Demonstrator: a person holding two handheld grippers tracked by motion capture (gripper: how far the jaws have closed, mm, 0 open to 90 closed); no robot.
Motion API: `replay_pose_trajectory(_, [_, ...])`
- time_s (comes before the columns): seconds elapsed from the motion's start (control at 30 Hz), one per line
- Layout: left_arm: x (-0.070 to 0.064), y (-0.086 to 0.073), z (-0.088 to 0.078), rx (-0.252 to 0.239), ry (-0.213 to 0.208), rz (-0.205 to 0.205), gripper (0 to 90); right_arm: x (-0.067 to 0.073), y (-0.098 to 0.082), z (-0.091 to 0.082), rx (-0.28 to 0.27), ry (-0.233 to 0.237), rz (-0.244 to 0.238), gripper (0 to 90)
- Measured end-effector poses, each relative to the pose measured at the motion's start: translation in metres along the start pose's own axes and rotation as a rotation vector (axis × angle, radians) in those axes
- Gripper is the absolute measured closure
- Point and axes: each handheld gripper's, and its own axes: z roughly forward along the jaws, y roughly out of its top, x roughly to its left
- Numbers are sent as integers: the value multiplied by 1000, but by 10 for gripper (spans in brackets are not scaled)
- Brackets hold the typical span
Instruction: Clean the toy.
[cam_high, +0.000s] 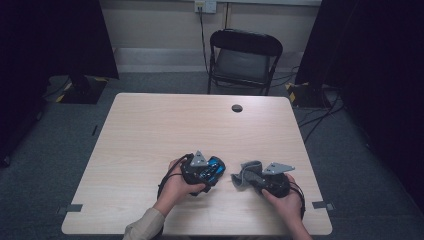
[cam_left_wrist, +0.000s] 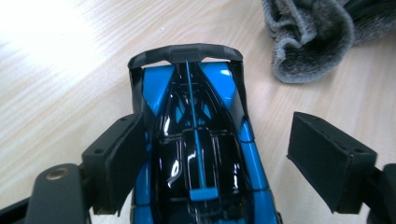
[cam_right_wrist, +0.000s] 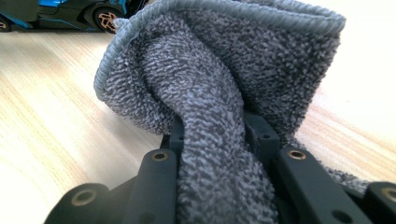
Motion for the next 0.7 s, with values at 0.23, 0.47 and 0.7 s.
replay_pose_trajectory(0.23, [0,5,-1,15,48,24,199,0,-1,0,-11,4,4,693])
replay_pose_trajectory(0.47, [0,-4,6,49,43,-20,180,-1,-1,0,-12,7,4,693])
replay_pose_trajectory(0.7, [2,-11,12,60,56,-34,165,-1,-2,0,-18,9,9,694])
